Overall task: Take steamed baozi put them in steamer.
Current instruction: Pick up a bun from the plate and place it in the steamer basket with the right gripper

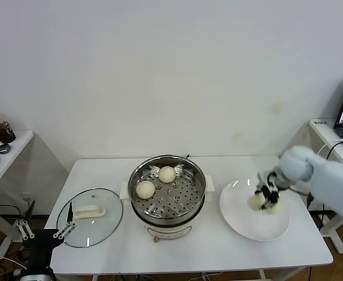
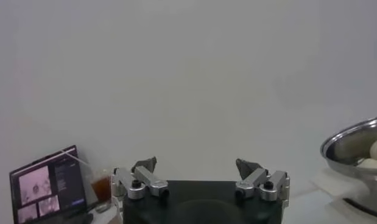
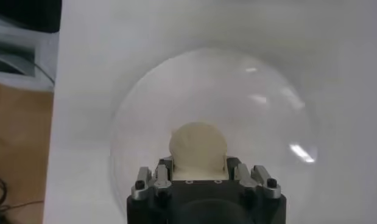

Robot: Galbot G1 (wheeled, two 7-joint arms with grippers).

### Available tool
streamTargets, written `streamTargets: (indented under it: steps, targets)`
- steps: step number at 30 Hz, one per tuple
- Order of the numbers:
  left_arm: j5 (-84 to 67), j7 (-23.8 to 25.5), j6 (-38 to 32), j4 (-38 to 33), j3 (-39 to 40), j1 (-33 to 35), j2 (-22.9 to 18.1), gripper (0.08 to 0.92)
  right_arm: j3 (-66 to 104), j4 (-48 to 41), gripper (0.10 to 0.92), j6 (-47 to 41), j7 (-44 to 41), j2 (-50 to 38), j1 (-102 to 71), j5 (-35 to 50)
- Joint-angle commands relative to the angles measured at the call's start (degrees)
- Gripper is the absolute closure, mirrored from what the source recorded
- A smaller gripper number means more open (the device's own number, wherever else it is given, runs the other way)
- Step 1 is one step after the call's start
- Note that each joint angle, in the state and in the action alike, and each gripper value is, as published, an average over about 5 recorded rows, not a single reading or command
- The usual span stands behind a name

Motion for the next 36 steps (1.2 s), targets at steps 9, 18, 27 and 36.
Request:
streamTargets:
  steps: [9, 18, 27, 36]
  targets:
    - [-0.04, -0.06, -0.03, -0.21, -0.18, -0.47, 0.14, 0.177, -19.43, 3.30, 0.491, 11.64, 3.39, 25.81, 31.50, 20.00]
    - [-0.19, -0.22, -0.17, -0.72, -0.92, 0.26, -0.38, 0.177, -25.83, 3.07, 0.483, 22.76, 2.93, 36.52, 24.40, 11.27]
    - [-0.52, -0.25, -0.12, -0.71, -1.84, 0.33, -0.67, 0.177, -27.33, -0.16, 0.475, 32.64, 5.17, 38.50, 18.75, 3.14]
    - [-0.43, -0.22, -0.03, -0.46, -1.97, 0.22, -0.87, 0.177, -27.12, -3.35, 0.474, 37.43, 6.77, 40.40, 16.09, -2.34]
